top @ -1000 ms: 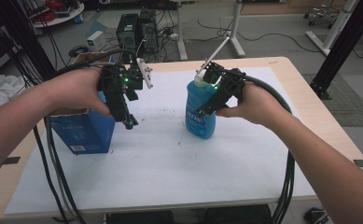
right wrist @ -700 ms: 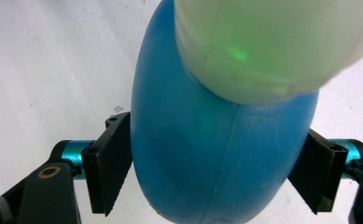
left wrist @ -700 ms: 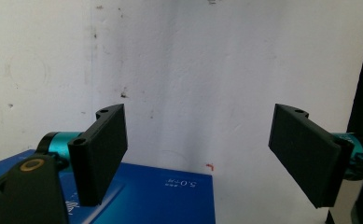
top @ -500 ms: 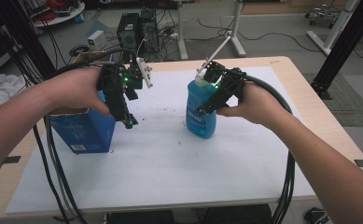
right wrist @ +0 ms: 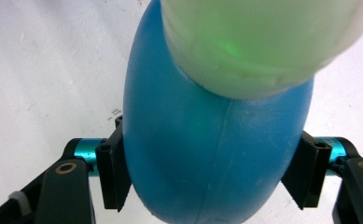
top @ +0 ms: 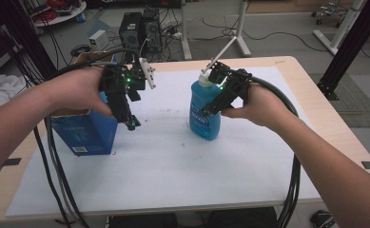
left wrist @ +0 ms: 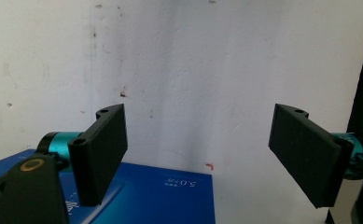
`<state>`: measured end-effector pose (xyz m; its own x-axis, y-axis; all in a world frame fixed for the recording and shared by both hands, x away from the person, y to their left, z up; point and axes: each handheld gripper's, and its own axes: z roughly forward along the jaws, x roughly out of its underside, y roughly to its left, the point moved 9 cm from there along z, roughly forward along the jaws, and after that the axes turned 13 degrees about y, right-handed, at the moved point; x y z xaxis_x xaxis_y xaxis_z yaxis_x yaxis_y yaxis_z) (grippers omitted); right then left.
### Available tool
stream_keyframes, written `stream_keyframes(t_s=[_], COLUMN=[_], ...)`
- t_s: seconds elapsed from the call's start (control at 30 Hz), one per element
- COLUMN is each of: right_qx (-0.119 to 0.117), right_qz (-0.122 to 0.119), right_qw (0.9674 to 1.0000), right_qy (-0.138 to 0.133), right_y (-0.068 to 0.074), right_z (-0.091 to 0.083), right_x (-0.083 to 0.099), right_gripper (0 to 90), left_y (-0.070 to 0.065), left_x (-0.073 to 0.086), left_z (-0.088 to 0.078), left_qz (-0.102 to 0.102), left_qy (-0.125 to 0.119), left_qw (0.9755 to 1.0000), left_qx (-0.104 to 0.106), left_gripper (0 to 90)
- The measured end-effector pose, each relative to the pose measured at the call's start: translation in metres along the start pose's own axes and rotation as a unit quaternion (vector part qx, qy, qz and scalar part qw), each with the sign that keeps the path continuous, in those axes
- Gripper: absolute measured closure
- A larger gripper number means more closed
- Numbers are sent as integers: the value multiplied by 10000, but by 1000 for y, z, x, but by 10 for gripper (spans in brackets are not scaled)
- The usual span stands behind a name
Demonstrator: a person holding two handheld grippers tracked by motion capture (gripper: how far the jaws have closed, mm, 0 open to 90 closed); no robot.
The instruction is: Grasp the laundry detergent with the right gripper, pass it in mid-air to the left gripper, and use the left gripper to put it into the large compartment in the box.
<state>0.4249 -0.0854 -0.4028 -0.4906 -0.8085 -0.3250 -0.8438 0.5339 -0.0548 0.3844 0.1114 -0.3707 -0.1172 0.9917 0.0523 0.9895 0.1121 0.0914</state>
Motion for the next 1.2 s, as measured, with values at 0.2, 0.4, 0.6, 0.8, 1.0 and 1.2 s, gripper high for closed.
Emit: stream_keyframes(t_s=[0.2, 0.4, 0.6, 0.8, 1.0, 1.2], right_qx=[5, 29, -3, -57, -167, -219], right_qz=[8, 26, 13, 31, 100, -55], right_qw=[10000, 10000, 10000, 9999, 9995, 9992], right_qy=[-11, -36, -52, -97, -229, -322], right_y=[-1, -1, 1, 2, 1, 3], right_z=[0, 0, 2, 3, 3, 3], right_x=[0, -1, -1, -1, 0, -2], right_gripper=[320, 331, 377, 393, 418, 435], left_y=[0, 0, 1, 1, 1, 1], left_x=[1, 0, 0, 1, 1, 1], left_z=[0, 0, 0, 0, 0, -1], left_qz=[2, 3, -3, -18, -11, -5], left_qy=[20, 1, 3, -8, -14, -23], left_qw=[10000, 10000, 10000, 10000, 10000, 10000], left_qx=[7, 10, 7, 9, 18, 21], left_gripper=[196, 196, 196, 197, 196, 196])
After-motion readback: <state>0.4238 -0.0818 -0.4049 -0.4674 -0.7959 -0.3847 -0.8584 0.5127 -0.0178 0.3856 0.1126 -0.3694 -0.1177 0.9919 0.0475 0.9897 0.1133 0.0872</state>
